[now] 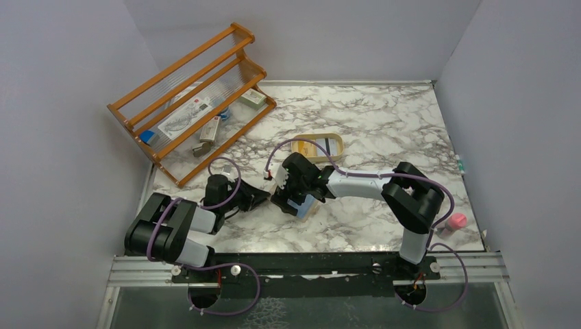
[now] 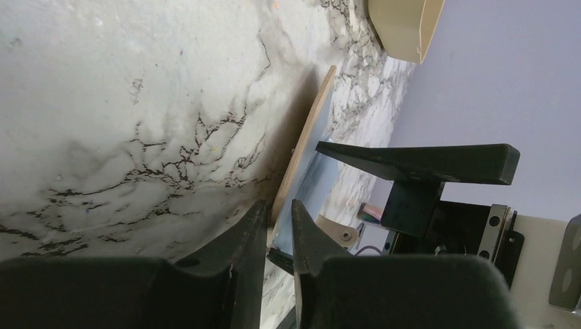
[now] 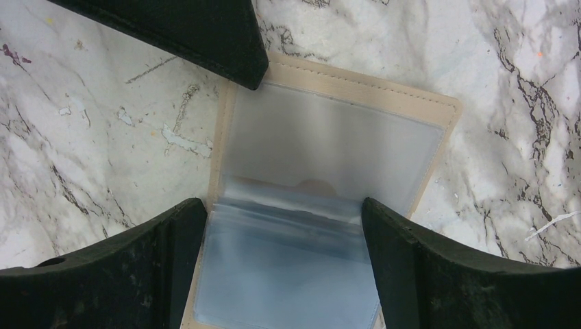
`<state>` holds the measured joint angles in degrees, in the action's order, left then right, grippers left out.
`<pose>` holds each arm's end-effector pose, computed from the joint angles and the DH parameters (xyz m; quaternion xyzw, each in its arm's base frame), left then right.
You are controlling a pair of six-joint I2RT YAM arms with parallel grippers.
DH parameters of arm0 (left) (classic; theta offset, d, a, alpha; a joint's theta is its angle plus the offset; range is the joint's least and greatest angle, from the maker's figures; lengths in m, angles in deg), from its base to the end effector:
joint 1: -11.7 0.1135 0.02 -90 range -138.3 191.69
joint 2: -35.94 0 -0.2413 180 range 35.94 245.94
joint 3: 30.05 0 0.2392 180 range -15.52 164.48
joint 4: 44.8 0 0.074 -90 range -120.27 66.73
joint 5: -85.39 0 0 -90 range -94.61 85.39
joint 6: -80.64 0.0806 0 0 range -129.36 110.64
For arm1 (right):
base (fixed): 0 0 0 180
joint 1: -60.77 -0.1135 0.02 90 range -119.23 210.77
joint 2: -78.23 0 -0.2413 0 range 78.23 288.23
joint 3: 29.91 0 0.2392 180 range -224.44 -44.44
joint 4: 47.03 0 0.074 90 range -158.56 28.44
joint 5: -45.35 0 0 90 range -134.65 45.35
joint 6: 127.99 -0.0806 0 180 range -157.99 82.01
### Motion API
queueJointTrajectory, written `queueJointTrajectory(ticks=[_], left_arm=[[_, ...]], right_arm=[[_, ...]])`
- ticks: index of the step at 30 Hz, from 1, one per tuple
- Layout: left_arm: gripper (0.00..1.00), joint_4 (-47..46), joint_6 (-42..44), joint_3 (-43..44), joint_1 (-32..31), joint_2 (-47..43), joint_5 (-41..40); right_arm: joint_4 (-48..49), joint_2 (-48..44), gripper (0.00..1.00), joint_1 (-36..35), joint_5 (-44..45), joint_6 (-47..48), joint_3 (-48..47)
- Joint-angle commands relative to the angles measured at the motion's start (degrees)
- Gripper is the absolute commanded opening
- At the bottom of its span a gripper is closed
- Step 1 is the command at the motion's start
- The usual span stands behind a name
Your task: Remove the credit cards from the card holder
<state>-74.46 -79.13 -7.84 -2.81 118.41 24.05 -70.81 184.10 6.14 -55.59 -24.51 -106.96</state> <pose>0.2145 -0.0955 0.0714 -0.2817 0.8025 -0.4815 0.2117 0.2125 0.3257 0.1086 -0.5533 0.7641 0.1967 0.2671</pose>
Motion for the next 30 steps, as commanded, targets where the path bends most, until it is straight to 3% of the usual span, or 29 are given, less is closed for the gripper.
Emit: queueJointTrajectory(ticks=[1,9,30], left_arm=[[0.17,-3.75,-1.12,-0.48,-0.85,0.85,-1.89],[0.00,-4.20,-2.19,-1.22,-1.49,0.01,-3.49],[0.00,-3.86,-2.46,-2.94,-2.20,-4.20,-6.02]], right_arm=[[-1.99,3.46,0.90,-0.02,-1.54,-1.35,1.39],[-1.82,3.13,0.90,0.04,-1.45,-1.60,1.83],[-0.50,-0.14,0.94,1.21,-2.65,-4.91,3.03]])
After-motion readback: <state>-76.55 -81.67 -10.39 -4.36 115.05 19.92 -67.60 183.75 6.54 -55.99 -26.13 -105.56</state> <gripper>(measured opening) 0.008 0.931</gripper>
